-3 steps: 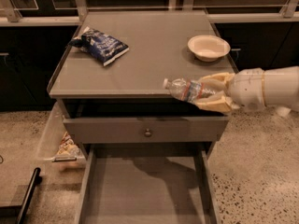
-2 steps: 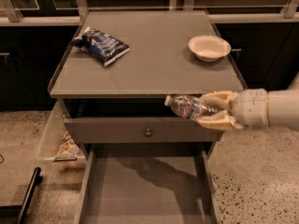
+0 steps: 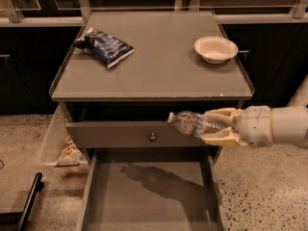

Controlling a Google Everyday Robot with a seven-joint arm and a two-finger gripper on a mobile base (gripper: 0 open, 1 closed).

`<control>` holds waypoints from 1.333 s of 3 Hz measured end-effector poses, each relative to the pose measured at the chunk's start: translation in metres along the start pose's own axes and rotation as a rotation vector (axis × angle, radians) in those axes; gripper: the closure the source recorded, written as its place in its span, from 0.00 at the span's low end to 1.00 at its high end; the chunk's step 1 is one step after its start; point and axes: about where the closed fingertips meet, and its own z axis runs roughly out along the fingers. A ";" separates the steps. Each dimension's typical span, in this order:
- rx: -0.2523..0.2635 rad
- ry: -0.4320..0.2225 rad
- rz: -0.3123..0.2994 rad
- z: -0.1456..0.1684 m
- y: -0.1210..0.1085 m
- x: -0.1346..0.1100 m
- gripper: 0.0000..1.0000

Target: Place water bottle into middle drawer

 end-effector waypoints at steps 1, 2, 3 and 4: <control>0.027 0.020 0.027 0.019 -0.013 0.008 1.00; 0.010 0.055 0.088 0.061 -0.003 0.045 1.00; -0.025 0.085 0.095 0.092 0.017 0.090 1.00; -0.081 0.060 0.113 0.113 0.051 0.164 1.00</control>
Offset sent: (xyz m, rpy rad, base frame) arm 0.0360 0.0424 -0.1443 -0.0320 0.1824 -0.0948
